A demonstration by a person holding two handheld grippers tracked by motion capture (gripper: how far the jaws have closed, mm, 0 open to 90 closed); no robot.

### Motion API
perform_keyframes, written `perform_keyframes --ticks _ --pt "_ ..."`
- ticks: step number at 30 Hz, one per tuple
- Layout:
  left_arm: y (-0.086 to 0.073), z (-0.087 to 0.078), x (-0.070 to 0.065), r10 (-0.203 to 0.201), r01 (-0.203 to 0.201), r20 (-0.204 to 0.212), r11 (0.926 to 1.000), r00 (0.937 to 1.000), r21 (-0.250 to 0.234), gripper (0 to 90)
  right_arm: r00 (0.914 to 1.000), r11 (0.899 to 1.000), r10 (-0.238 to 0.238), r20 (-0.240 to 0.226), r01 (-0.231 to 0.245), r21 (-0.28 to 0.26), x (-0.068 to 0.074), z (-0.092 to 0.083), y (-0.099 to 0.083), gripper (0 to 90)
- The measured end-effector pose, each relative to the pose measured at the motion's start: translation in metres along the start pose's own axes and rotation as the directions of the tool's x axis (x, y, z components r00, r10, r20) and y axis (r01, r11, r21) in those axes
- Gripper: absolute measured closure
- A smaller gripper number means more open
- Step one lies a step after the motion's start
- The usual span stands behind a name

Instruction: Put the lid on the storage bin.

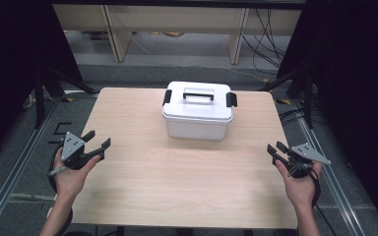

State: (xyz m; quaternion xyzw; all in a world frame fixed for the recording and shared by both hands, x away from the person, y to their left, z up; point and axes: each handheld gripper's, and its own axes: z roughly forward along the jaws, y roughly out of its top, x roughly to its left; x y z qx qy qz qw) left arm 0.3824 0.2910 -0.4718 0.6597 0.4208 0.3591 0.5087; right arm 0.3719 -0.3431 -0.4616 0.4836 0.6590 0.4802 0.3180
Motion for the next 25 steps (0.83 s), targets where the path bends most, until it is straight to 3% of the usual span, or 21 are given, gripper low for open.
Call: perform_keyframes --ticks 5,6,10,12,13,14,19,20,22,25 --pt "-0.027 -0.005 0.001 -0.051 0.051 -0.015 0.9984 0.9986 0.025 32.4 0.9987 0.998 0.050 0.013 -0.051 0.041 0.002 -0.002 -0.022 55.5" --pt "-0.031 -0.004 0.002 -0.062 0.062 -0.015 0.9980 0.9980 0.011 32.2 0.9998 1.000 0.020 0.007 -0.020 0.019 -0.001 0.001 -0.027 55.4" --pt "-0.043 -0.004 0.003 -0.079 0.079 -0.036 0.9968 0.9962 -0.009 32.1 0.9998 1.000 0.022 0.003 -0.022 0.008 0.003 0.002 -0.041 55.5" --pt "-0.045 -0.005 0.002 -0.073 0.072 -0.047 0.9973 0.9962 -0.010 32.2 0.9998 1.000 0.022 -0.001 -0.022 -0.002 0.005 0.003 -0.045 55.4" --pt "-0.046 -0.004 0.002 -0.070 0.069 -0.050 0.9974 0.9963 -0.022 32.3 0.9983 0.998 0.057 -0.008 -0.057 0.005 0.009 0.003 -0.047 55.5" --pt "-0.046 -0.004 0.002 -0.065 0.064 -0.051 0.9976 0.9966 -0.029 32.5 0.9997 1.000 0.026 -0.003 -0.026 -0.008 0.008 0.004 -0.047 55.5" --pt "-0.049 -0.005 -0.003 -0.050 0.050 -0.058 0.9987 0.9970 -0.015 32.9 0.9990 0.999 0.035 -0.028 -0.035 -0.014 0.010 0.005 -0.049 55.2" --pt "-0.050 -0.005 -0.004 -0.050 0.050 -0.056 0.9987 0.9972 -0.015 32.8 0.9994 0.999 0.033 0.006 -0.033 -0.008 0.011 0.005 -0.050 55.2" --pt "-0.050 -0.004 -0.005 -0.043 0.042 -0.047 0.9991 0.9980 -0.008 32.8 0.9985 0.999 0.052 -0.018 -0.052 -0.007 0.011 0.005 -0.052 55.1" --pt "-0.052 0.000 -0.006 -0.037 0.037 -0.032 0.9993 0.9988 -0.011 32.9 0.9994 0.999 0.030 -0.018 -0.031 -0.010 0.009 0.006 -0.052 54.5"
